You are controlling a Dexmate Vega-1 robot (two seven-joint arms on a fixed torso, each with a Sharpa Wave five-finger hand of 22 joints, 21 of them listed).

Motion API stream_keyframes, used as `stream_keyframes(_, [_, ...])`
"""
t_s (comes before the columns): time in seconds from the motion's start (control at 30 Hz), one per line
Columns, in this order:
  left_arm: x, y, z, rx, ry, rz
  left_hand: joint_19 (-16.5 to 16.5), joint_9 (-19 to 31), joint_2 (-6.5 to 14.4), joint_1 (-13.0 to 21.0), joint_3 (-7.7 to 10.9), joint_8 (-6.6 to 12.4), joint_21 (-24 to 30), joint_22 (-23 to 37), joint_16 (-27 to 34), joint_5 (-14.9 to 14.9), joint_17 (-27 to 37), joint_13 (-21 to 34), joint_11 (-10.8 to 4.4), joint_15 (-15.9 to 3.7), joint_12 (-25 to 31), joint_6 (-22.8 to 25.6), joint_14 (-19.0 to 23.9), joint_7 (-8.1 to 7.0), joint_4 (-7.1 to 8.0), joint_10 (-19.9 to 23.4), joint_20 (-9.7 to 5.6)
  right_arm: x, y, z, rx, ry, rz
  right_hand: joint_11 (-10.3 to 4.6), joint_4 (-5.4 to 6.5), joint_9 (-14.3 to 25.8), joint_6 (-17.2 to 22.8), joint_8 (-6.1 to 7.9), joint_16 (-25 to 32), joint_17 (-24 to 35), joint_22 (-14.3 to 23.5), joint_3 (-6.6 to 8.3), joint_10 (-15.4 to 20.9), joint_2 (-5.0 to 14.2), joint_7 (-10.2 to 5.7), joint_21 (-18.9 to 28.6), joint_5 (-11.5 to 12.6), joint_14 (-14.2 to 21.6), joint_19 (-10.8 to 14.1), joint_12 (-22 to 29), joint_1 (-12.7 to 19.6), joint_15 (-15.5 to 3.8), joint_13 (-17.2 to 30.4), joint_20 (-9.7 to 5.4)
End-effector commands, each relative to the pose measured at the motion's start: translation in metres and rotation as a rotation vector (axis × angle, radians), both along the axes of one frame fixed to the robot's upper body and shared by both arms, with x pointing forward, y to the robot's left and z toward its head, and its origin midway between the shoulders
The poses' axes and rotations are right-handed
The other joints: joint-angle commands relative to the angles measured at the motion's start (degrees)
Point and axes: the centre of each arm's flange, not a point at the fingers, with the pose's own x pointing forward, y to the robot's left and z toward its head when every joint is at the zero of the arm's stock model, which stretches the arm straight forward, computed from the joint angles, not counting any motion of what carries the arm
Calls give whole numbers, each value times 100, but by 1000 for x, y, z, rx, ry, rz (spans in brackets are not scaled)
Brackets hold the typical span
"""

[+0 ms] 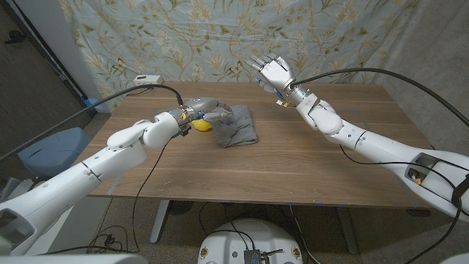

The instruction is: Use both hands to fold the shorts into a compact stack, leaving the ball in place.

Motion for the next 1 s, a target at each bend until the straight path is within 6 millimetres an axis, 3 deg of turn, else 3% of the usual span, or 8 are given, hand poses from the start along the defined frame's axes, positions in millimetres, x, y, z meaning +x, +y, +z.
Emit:
stream_keyframes(0.03, [35, -27, 4, 84, 125, -19, -172, 18, 12, -69, 114, 26, -78, 27, -29, 10, 21, 14, 27, 1, 37, 76, -127, -19, 53, 105, 74, 5, -11, -5, 10, 17, 2, -19, -5, -3, 14, 2, 52, 17, 15, 46, 49, 53, -29, -13, -14, 11, 51, 28, -24, -930, 13, -27])
stream_keyframes(0.23, [42, -36, -3, 111, 187, -13, -297, 16, -8, -238, 180, 66, -123, 35, -12, 13, 32, 15, -10, 62, 105, 253, -191, 38, 228, 314, 120, 6, -14, -5, 13, 21, 7, -41, 0, -5, -6, -9, 62, 16, 17, 64, 50, 86, -50, -15, -39, 23, 62, 26, -40, -933, 11, -32])
stream_keyframes(0.3, [43, -38, -5, 117, 208, -12, -317, 18, -28, -377, 169, 96, -129, 39, 6, 8, 41, 15, 0, 87, 129, 384, -196, 123, 356, 402, 130, 6, -14, -5, 11, 21, 8, -40, 1, -6, -7, -10, 65, 16, 17, 70, 51, 97, -55, -16, -46, 28, 65, 26, -45, -935, 11, -34])
stream_keyframes(0.37, [41, -39, -6, 123, 211, -13, -328, 18, -56, -663, 215, 181, -134, 38, 74, 20, 28, 20, 108, 79, 289, 812, -19, 261, 573, 938, 123, 5, -14, -5, 11, 22, 8, -41, 2, -6, -10, -11, 67, 15, 17, 73, 51, 104, -55, -17, -51, 32, 67, 26, -48, -936, 11, -33])
stream_keyframes(0.57, [32, -39, -7, 126, 202, -10, -257, 28, -66, -979, 412, 382, -127, 16, 147, 31, 4, 20, 204, -18, 506, 1822, 487, 519, 631, 1856, 124, 3, -13, -4, 5, 20, 8, -28, 1, -7, 7, -6, 70, 12, 18, 84, 65, 119, -47, -21, -71, 35, 69, 29, -59, -935, 9, -35])
stream_keyframes(0.67, [26, -38, -7, 139, 201, 3, -124, 30, -74, -1156, 523, 437, -91, 2, 239, 38, 4, 12, 234, -102, 578, 2264, 1046, 618, 650, 2284, 105, 2, -11, -4, 3, 16, 11, -31, 1, -8, 13, -5, 71, 10, 18, 88, 68, 123, -49, -22, -81, 37, 73, 30, -65, -935, 9, -37])
stream_keyframes(0.8, [11, -37, -5, 189, 135, 51, 167, 44, -79, -1446, 651, 576, 2, -6, 403, 45, 22, 31, 400, -229, 739, 3021, 2029, 799, 679, 3014, 14, -1, -8, -3, -1, 14, 13, -31, -1, -9, 12, -7, 72, 8, 18, 93, 71, 128, -54, -25, -91, 38, 73, 30, -71, -935, 8, -35])
stream_keyframes(1.0, [-9, -31, -4, 231, 118, 146, 1122, 66, -97, -1765, 816, 717, 389, 18, 588, 54, 23, 227, 492, -289, 1070, 3875, 3436, 934, 639, 3973, -429, -7, -2, -3, -7, 7, 13, -33, -5, -10, 1, -13, 73, 4, 18, 102, 70, 135, -52, -28, -109, 42, 77, 27, -80, -936, 7, -38])
